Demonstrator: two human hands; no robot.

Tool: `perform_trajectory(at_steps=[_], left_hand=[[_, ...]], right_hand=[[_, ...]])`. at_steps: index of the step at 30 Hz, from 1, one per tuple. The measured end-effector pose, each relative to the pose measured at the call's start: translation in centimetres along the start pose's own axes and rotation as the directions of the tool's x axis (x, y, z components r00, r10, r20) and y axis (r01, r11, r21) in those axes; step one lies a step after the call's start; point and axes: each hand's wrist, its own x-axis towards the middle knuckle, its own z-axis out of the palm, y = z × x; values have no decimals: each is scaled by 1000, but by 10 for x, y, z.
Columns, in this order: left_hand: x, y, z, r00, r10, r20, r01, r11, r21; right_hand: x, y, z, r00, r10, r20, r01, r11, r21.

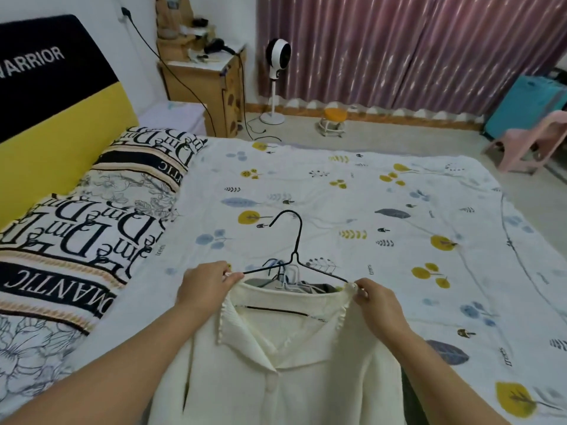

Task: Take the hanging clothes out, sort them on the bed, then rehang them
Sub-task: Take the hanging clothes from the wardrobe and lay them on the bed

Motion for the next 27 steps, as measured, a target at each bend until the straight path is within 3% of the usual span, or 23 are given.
perform_trajectory(at_steps=[6, 10, 16, 27], left_hand=[[29, -10, 66, 984, -145, 104, 111, 953, 281], [15, -11, 86, 946, -198, 255, 133, 959, 250], [-15, 1, 68, 876, -216, 431, 201, 976, 81], [-134, -6, -56, 947, -186, 263, 202, 979, -37]], right_hand=[[48, 26, 54, 998, 52, 16, -49, 984, -173], [42, 26, 66, 989, 63, 134, -26, 965, -262], [7, 2, 64, 912, 96, 398, 65, 925, -373], [-111, -102, 25, 888, -99, 450, 269, 904, -332]])
